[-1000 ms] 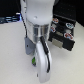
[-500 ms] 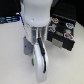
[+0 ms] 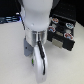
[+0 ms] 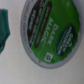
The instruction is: Open the kcup holder, insert the kcup into the holder, and close the kcup holder
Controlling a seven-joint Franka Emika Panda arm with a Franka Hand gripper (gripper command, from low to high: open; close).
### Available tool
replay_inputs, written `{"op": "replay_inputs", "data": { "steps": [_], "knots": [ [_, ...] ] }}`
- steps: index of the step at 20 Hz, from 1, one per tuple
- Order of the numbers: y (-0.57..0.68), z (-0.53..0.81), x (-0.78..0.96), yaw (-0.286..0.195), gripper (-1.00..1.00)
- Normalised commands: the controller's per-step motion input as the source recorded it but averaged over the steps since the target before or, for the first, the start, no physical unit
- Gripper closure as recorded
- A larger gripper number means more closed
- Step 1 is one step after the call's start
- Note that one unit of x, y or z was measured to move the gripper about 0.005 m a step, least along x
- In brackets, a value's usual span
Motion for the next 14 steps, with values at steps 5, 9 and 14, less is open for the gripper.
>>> {"op": "replay_inputs", "data": {
  "steps": [5,9,14],
  "knots": [
    [-0.02,0.00,0.08,-0.037,1.00],
    [0.01,0.01,0.06,-0.022,1.00],
    [0.01,0.01,0.05,-0.020,1.00]
  ]
}}
